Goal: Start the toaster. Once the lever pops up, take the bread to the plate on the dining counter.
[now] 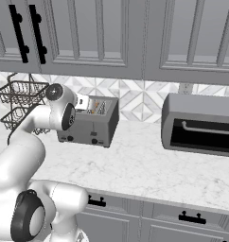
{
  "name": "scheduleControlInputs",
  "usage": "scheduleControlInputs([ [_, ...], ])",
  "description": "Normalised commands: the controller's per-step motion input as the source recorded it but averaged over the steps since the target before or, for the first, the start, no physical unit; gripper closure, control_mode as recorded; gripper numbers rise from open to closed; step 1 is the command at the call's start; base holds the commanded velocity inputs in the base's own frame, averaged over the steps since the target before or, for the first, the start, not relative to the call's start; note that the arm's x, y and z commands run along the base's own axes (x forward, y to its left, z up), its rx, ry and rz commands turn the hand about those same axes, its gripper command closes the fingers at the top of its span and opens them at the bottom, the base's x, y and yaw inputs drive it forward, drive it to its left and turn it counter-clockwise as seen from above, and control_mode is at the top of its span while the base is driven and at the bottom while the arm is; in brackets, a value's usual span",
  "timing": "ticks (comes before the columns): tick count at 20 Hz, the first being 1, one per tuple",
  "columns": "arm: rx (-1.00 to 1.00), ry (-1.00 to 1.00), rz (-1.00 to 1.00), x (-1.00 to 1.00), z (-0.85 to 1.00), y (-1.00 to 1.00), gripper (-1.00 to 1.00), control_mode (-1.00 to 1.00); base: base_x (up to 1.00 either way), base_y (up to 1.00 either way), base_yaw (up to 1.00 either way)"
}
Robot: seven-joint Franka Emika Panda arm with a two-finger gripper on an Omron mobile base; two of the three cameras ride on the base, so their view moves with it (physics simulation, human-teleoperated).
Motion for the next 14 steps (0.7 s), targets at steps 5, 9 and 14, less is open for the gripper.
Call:
scheduleControlInputs([
  [5, 0.00, 0.00, 0.00, 0.00, 0.00, 0.00, -1.00, -1.00, 0.00, 0.00, 0.00],
  [9, 0.00, 0.00, 0.00, 0.00, 0.00, 0.00, -1.00, -1.00, 0.00, 0.00, 0.00],
  [14, 0.00, 0.00, 0.00, 0.00, 0.00, 0.00, -1.00, -1.00, 0.00, 0.00, 0.00],
])
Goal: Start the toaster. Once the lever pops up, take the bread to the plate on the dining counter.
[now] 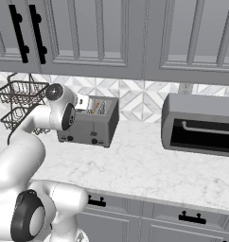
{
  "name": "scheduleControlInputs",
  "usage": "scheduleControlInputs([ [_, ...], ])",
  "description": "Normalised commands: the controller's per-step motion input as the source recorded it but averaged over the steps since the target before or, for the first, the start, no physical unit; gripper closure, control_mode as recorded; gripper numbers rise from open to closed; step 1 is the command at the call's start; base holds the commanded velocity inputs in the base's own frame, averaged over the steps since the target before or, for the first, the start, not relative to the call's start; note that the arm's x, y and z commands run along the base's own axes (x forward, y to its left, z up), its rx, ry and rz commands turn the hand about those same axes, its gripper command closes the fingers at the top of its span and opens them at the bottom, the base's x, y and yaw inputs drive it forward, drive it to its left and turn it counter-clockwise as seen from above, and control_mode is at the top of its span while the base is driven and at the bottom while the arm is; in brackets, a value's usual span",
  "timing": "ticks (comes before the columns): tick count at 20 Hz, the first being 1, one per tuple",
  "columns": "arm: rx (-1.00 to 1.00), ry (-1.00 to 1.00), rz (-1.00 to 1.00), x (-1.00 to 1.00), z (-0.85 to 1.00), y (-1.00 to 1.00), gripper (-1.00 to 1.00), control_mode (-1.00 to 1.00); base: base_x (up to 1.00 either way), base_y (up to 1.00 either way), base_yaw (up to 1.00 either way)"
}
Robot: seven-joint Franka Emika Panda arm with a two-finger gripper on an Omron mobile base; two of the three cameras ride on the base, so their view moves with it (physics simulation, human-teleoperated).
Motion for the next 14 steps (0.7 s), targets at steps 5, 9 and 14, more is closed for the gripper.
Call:
scheduleControlInputs([
  [5, 0.00, 0.00, 0.00, 0.00, 0.00, 0.00, -1.00, -1.00, 0.00, 0.00, 0.00],
  [9, 0.00, 0.00, 0.00, 0.00, 0.00, 0.00, -1.00, -1.00, 0.00, 0.00, 0.00],
  [14, 0.00, 0.00, 0.00, 0.00, 0.00, 0.00, -1.00, -1.00, 0.00, 0.00, 0.00],
])
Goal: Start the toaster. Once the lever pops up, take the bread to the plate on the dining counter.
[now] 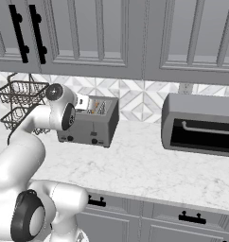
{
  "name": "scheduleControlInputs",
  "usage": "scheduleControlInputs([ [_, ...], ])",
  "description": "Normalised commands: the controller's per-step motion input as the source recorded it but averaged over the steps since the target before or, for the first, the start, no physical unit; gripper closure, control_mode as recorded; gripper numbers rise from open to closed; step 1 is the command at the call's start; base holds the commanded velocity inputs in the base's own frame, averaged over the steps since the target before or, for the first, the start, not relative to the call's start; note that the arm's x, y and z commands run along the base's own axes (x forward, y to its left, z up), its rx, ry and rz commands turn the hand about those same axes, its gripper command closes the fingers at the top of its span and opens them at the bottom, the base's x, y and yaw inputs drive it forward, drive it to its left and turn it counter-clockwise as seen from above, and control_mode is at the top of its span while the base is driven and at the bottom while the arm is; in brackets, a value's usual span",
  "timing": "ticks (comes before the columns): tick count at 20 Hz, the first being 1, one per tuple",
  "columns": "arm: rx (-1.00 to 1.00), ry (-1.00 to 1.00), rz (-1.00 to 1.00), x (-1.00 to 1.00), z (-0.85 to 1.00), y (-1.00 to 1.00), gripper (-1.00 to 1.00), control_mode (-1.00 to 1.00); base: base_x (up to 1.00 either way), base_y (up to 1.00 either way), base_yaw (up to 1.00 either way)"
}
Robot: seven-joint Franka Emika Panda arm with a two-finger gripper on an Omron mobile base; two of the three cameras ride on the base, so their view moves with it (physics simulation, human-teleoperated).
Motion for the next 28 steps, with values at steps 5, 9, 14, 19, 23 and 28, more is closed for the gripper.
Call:
scheduleControlInputs([
  [5, 0.00, 0.00, 0.00, 0.00, 0.00, 0.00, -1.00, -1.00, 0.00, 0.00, 0.00],
  [9, 0.00, 0.00, 0.00, 0.00, 0.00, 0.00, -1.00, -1.00, 0.00, 0.00, 0.00],
  [14, 0.00, 0.00, 0.00, 0.00, 0.00, 0.00, -1.00, -1.00, 0.00, 0.00, 0.00],
  [19, 0.00, 0.00, 0.00, 0.00, 0.00, 0.00, -1.00, -1.00, 0.00, 0.00, 0.00],
  [23, 0.00, 0.00, 0.00, 0.00, 0.00, 0.00, -1.00, -1.00, 0.00, 0.00, 0.00],
  [28, 0.00, 0.00, 0.00, 0.00, 0.00, 0.00, -1.00, -1.00, 0.00, 0.00, 0.00],
])
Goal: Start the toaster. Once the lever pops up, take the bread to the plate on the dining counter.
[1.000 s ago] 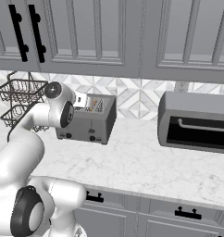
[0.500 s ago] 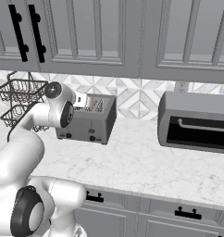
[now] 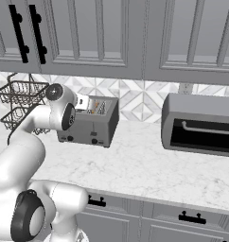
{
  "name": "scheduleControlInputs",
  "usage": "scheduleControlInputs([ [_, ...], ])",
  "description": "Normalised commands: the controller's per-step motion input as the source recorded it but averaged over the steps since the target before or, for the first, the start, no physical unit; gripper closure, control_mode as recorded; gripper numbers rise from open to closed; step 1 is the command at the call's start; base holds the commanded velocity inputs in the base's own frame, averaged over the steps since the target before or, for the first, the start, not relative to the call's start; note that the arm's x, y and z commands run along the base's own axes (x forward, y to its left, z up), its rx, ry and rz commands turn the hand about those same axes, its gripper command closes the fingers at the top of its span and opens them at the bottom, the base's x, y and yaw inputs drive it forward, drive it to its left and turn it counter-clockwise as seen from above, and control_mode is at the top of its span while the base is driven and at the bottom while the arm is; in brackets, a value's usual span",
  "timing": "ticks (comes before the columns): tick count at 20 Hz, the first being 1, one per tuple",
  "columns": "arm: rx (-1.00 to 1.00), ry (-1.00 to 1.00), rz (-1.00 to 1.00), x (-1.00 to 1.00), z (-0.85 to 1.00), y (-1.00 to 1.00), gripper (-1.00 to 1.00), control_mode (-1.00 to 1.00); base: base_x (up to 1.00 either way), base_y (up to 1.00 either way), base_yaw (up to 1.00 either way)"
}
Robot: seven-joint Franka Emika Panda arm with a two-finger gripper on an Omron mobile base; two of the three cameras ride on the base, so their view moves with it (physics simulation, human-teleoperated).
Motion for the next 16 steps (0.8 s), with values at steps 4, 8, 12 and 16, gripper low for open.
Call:
scheduleControlInputs([
  [4, 0.00, 0.00, 0.00, 0.00, 0.00, 0.00, -1.00, -1.00, 0.00, 0.00, 0.00],
  [8, 0.00, 0.00, 0.00, 0.00, 0.00, 0.00, -1.00, -1.00, 0.00, 0.00, 0.00],
  [12, 0.00, 0.00, 0.00, 0.00, 0.00, 0.00, -1.00, -1.00, 0.00, 0.00, 0.00],
  [16, 0.00, 0.00, 0.00, 0.00, 0.00, 0.00, -1.00, -1.00, 0.00, 0.00, 0.00],
])
